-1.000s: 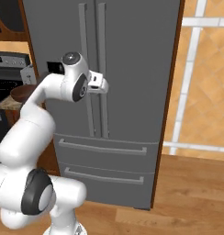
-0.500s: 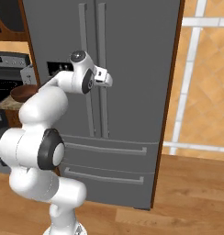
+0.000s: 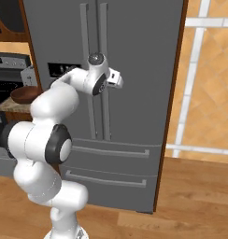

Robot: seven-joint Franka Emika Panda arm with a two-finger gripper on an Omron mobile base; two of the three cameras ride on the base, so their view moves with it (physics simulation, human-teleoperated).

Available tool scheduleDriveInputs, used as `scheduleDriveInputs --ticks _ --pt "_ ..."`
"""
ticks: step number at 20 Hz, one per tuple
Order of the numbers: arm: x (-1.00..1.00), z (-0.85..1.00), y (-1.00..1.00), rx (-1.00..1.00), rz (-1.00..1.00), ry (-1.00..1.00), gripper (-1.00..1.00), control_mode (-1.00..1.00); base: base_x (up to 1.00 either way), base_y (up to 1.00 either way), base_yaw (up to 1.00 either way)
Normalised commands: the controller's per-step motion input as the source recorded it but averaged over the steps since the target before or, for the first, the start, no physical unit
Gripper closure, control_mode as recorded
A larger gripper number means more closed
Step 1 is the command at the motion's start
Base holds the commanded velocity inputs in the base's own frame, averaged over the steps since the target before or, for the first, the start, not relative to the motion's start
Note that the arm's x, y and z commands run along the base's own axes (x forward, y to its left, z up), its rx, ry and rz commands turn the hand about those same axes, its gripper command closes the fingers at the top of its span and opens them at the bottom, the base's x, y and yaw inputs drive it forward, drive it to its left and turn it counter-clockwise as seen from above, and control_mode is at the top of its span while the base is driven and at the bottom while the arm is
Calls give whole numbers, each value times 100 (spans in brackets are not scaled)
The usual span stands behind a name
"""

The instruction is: Grab a lemon wedge from the fridge and one ice cube from the ice bowl, and put them in the glass of lemonade.

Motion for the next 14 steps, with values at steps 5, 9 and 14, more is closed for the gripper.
scheduleDriveInputs --ticks 5,9,14 --pt "60 -14 0 0 8 1 -100 -100 0 0 0" --pt "40 -11 0 0 6 0 -100 -100 0 0 0" --pt "46 -10 0 0 4 0 -100 -100 0 0 0"
